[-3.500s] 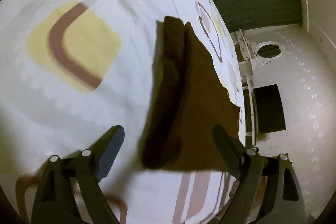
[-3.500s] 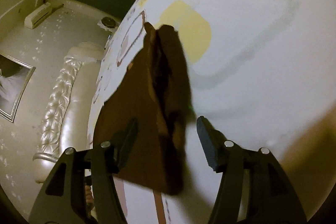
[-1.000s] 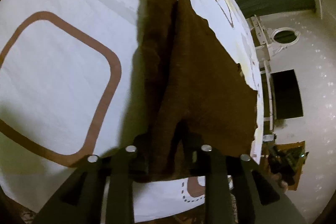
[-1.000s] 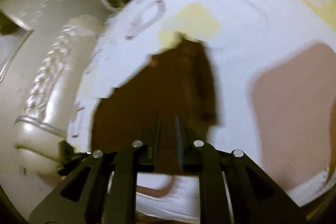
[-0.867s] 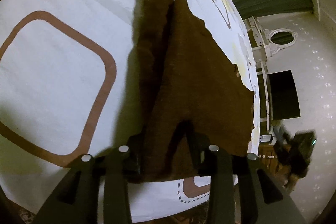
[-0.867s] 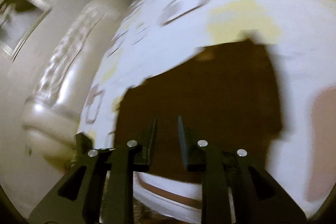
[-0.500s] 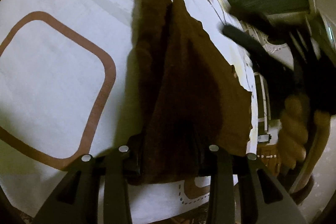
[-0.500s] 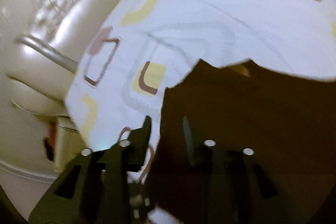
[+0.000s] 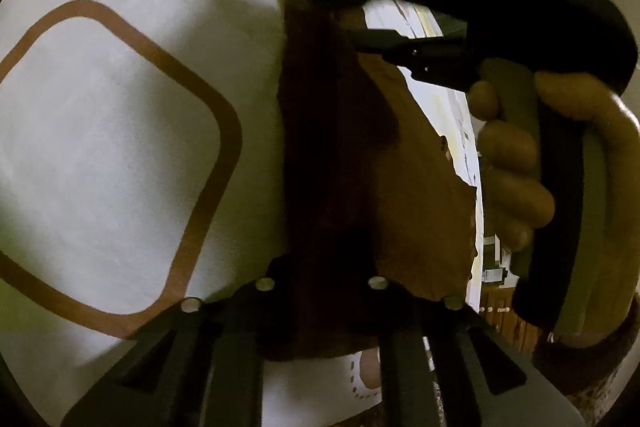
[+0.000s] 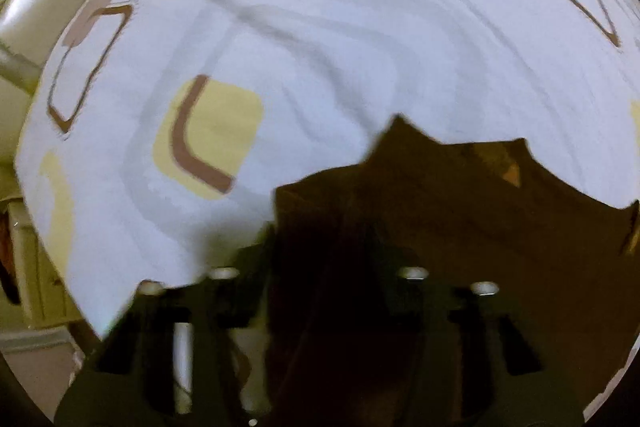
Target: Fold small clothes
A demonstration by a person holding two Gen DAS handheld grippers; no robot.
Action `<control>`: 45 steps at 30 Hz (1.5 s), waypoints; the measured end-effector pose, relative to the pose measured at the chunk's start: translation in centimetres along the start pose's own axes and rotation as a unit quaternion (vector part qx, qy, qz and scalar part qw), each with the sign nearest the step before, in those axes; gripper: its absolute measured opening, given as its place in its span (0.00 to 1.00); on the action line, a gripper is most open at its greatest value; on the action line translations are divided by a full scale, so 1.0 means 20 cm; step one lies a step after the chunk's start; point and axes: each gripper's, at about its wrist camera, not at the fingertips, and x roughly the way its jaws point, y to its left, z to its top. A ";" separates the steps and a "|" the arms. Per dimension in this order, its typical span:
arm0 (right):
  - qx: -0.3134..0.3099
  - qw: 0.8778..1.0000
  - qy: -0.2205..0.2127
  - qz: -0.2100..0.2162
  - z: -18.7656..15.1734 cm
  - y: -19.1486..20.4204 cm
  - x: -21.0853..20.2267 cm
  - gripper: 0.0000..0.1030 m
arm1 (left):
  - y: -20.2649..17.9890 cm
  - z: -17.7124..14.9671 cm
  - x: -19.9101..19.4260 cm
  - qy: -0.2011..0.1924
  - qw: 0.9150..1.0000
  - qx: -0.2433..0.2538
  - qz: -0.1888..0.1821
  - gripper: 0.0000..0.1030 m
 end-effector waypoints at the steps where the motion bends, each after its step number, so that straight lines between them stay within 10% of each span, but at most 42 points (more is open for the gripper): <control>1: 0.004 1.000 -0.002 0.008 0.00 -0.03 -0.01 0.14 | -0.01 0.00 0.00 -0.001 1.000 0.002 0.002 0.10; 13: 0.059 0.981 -0.098 0.157 -0.09 -0.39 -0.46 0.09 | -0.38 -0.05 -0.09 -0.029 0.995 0.077 0.047 0.09; 24: 0.126 0.943 -0.176 0.254 -0.38 -1.16 -0.87 0.09 | -1.05 -0.25 0.20 -0.013 0.979 0.194 0.063 0.09; 45: 0.271 0.896 -0.197 0.293 -0.92 -2.12 -0.58 0.09 | -1.33 -0.64 0.92 0.036 0.949 0.282 0.138 0.09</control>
